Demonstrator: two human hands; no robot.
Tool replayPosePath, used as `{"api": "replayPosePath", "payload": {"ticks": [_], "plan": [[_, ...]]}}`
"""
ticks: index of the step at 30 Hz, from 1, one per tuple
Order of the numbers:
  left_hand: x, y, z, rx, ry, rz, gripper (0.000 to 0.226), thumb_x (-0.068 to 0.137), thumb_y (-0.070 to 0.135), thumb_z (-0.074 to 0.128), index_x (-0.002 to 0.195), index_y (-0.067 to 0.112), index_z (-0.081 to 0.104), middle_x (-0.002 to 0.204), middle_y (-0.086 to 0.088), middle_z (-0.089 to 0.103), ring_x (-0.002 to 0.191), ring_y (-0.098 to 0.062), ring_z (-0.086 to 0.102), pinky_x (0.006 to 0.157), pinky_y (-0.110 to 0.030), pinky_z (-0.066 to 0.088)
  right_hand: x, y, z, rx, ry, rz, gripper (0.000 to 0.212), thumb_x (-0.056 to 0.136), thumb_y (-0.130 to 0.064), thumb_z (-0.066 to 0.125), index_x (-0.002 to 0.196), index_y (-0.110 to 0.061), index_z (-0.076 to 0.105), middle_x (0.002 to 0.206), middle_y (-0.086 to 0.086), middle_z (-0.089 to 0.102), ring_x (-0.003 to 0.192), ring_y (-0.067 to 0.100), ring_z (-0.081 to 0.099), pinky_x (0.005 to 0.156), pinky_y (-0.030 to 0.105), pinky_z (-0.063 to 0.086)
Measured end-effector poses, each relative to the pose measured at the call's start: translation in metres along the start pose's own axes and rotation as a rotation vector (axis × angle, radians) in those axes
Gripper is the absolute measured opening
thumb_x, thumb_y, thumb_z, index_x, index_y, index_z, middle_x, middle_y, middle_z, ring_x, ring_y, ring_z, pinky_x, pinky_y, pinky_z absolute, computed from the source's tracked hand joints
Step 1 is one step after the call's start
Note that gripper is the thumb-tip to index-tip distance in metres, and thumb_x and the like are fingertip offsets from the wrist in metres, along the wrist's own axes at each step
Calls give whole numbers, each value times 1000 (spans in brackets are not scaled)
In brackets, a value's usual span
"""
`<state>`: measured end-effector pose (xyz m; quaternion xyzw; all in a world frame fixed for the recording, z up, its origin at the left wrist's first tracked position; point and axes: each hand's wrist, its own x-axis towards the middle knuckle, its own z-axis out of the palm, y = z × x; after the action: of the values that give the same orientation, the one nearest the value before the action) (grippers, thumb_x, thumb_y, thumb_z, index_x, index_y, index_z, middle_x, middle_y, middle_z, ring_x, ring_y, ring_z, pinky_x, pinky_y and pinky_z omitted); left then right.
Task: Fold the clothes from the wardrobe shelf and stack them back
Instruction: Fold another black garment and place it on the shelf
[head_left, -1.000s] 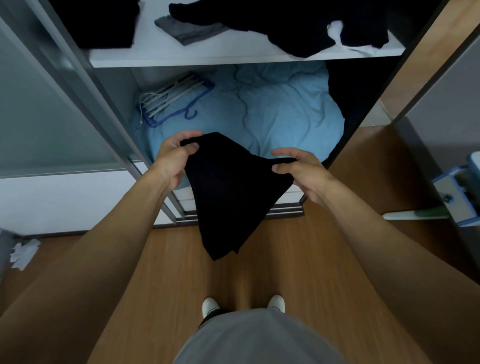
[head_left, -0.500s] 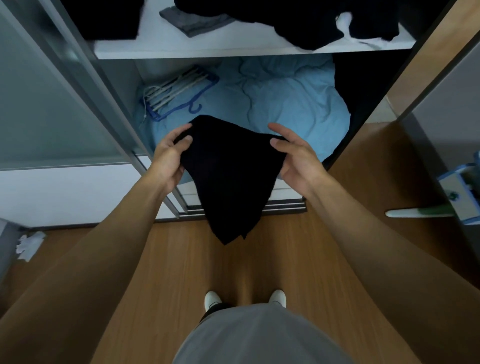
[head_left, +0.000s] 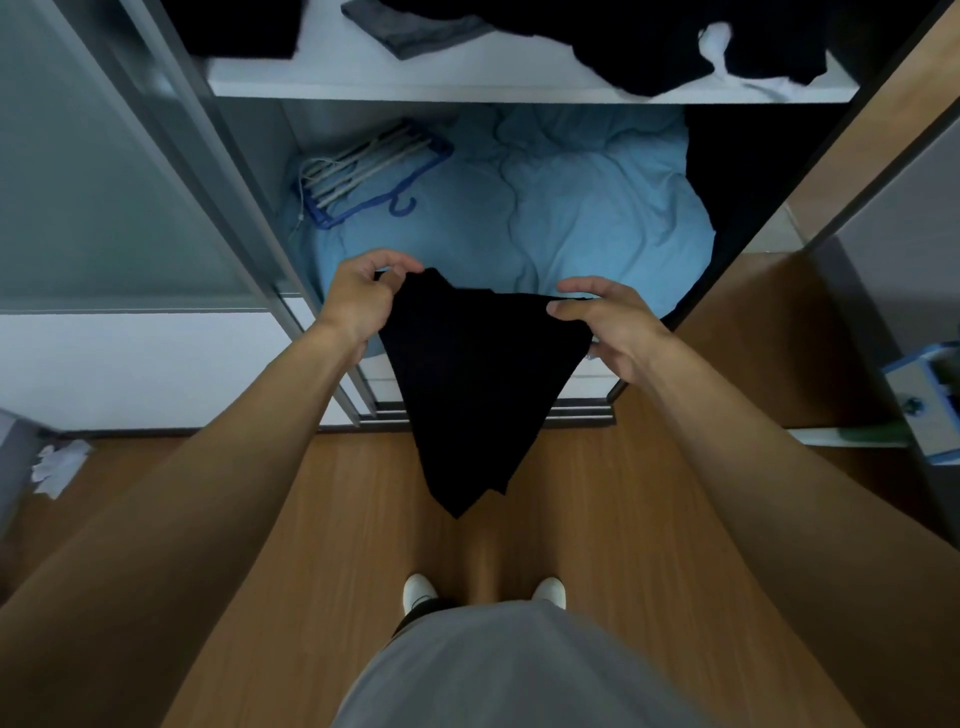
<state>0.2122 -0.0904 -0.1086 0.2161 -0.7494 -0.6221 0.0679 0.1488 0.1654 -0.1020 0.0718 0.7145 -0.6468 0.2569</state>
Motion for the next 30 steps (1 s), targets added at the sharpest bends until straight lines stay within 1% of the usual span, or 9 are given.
{"api": "replayPosePath", "payload": {"ticks": [2, 6, 8, 10, 15, 18, 26, 28, 30], "plan": [[0, -3, -4, -4, 13, -35, 27, 103, 9, 48, 100, 17, 73, 96, -1, 70, 89, -12, 67, 70, -15, 52, 2, 3, 2, 150, -54, -26, 40, 87, 1, 69, 125, -11, 64, 92, 6, 71, 63, 9, 69, 51, 19, 51], [-3, -10, -25, -445, -50, -155, 27, 101, 13, 51, 118, 23, 69, 106, -5, 76, 102, -19, 72, 78, -26, 57, 9, 7, 0, 401, -162, -79, 35, 95, -7, 60, 126, -22, 65, 89, 0, 67, 77, 14, 64, 62, 25, 53], [0, -14, -29, -290, -66, -150, 31, 100, 10, 53, 124, 25, 66, 108, -4, 75, 105, -20, 70, 89, -29, 56, 12, 6, -1, 245, -187, -65, 41, 94, -15, 63, 134, -25, 61, 85, 1, 57, 74, 17, 53, 56, 23, 51], [1, -17, -26, -58, -91, -154, 36, 100, 8, 52, 129, 27, 62, 116, -8, 70, 109, -21, 67, 102, -35, 51, 13, 4, 2, 109, -223, -45, 46, 93, -14, 65, 137, -24, 58, 77, -6, 66, 65, 10, 60, 53, 19, 50], [0, -27, -34, -391, -47, -199, 35, 99, 8, 55, 130, 22, 62, 113, -7, 75, 103, -17, 72, 82, -24, 58, 16, -1, 10, 421, -256, -41, 42, 94, -1, 56, 133, -16, 60, 83, -2, 75, 76, 11, 72, 66, 25, 56], [0, -28, -38, -333, -41, -188, 36, 100, 7, 53, 132, 22, 61, 108, -2, 75, 98, -13, 73, 79, -22, 56, 18, -7, 13, 497, -282, -82, 43, 96, -6, 54, 138, -12, 54, 75, -2, 71, 68, 9, 68, 65, 23, 55], [2, -16, -23, -431, -19, -154, 30, 100, 1, 48, 117, 15, 69, 96, -8, 72, 90, -18, 71, 78, -23, 57, 8, -10, 10, 258, -404, -216, 40, 95, -13, 61, 132, -29, 63, 94, -8, 70, 90, 11, 69, 79, 27, 55], [3, -11, -22, -459, -57, -117, 30, 99, 2, 49, 119, 16, 68, 98, -8, 73, 91, -18, 71, 78, -24, 57, 6, -11, 9, 261, -370, -221, 42, 94, -9, 62, 133, -26, 63, 90, -7, 69, 89, 11, 68, 82, 28, 55], [5, -7, -20, -415, -90, -80, 31, 100, 3, 50, 119, 18, 68, 103, -7, 73, 95, -18, 71, 78, -24, 56, 5, -9, 8, 195, -242, -214, 43, 92, -3, 63, 131, -21, 64, 103, 0, 70, 95, 14, 70, 89, 32, 54]]}}
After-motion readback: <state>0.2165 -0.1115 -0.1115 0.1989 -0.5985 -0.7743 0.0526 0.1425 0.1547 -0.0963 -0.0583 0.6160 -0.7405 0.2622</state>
